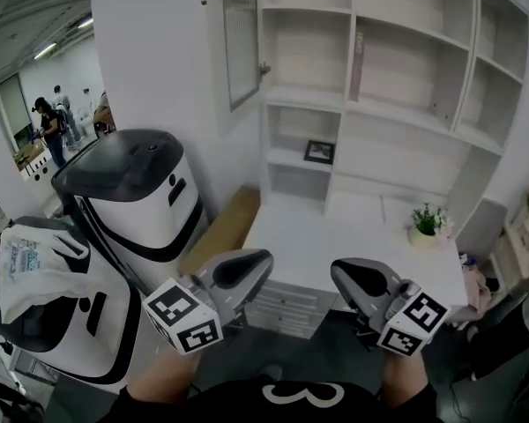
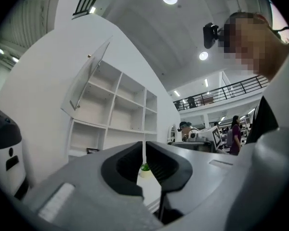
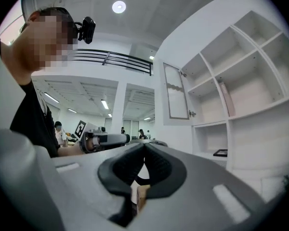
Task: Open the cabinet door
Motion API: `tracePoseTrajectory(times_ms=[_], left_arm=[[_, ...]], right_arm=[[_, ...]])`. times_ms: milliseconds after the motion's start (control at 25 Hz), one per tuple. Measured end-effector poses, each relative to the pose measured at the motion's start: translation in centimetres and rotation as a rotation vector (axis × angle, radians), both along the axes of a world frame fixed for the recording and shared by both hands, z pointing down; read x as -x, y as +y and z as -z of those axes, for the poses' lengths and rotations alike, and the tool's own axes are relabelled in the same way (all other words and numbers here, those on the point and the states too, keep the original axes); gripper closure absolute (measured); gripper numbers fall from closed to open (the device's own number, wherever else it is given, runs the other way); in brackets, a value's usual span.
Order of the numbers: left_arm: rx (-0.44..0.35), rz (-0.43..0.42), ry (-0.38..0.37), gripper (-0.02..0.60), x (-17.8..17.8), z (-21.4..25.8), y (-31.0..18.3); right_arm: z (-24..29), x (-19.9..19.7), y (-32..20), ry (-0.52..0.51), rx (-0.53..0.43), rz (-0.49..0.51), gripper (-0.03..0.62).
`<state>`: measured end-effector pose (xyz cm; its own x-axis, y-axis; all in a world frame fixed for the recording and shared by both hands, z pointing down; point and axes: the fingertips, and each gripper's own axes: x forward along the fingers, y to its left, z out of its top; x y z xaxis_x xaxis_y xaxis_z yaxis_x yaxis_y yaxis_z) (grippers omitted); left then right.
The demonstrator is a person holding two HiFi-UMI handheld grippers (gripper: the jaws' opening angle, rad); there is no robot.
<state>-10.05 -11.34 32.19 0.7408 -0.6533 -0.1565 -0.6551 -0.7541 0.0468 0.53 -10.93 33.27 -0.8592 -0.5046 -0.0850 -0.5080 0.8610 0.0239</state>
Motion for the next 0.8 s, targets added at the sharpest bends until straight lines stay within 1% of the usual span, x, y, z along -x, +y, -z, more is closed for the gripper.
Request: tracePoseTrajectory(times_ms=[80,120,240,400,520,680,800], left_arm=[[-0.010,0.013,-0.015,0.563,-1.2,-1.0,1.5],[-0.008,0.011,-0.011,0.568,-1.7,-1.4,2.2],[0.011,-0.026,0.020,0.572,-3.2,-2.3,4.5],[0.023,-0.071,0.006,0.572,-4.7,-3.3,6.4],[0.029,-0.073,-0.013,0.572,-5.1,-4.4,7.1],[0.053,-0.075,-0.002,0.572,-4.9,-5.1,7.3],[0.044,-0.073,-0.009,0.572,-4.7,-5.3,7.8]], right_arm=[[-0.9,-0.5,1.3,-0.008,0.007,-0.015,0.594],[-1.3,-0.8,2.1,-0.013,0.010,-0.021,0.594],[-2.2,-1.6,4.1,-0.038,0.016,-0.032,0.593],[-3.8,-2.0,5.8,-0.022,0.033,-0.049,0.594],[-5.0,-1.8,6.4,-0.005,0.048,-0.064,0.594],[-5.8,-1.8,6.8,0.018,0.038,-0.098,0.594],[-6.0,-1.6,7.3,0.013,0.049,-0.097,0.594]])
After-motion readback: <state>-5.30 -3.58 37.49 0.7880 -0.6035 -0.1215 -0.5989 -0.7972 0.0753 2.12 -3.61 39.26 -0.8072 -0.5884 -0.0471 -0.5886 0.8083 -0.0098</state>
